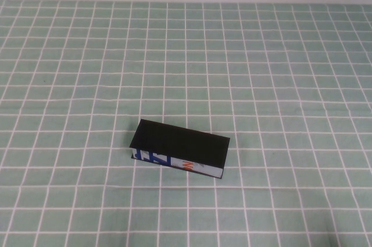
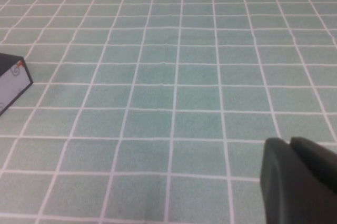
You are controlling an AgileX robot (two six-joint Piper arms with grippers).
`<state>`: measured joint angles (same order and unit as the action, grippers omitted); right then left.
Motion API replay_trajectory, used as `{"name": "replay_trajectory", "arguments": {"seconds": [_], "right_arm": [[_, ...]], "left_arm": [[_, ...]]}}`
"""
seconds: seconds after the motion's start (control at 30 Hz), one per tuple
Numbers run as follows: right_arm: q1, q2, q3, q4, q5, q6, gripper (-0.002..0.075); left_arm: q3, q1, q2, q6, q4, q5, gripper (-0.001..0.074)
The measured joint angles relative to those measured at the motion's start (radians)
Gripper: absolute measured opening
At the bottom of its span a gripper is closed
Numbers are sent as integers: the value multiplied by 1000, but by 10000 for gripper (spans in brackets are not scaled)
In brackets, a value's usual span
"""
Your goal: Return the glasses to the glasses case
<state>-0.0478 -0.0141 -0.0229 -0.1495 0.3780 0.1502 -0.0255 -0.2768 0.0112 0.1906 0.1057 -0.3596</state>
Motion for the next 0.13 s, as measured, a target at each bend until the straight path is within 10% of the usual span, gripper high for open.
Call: {"name": "replay_trajectory", "arguments": {"seconds": [0.13], "right_arm": [[0, 0, 0, 0, 0, 0, -11]], "left_arm": [[0, 0, 0, 0, 0, 0, -2]]}}
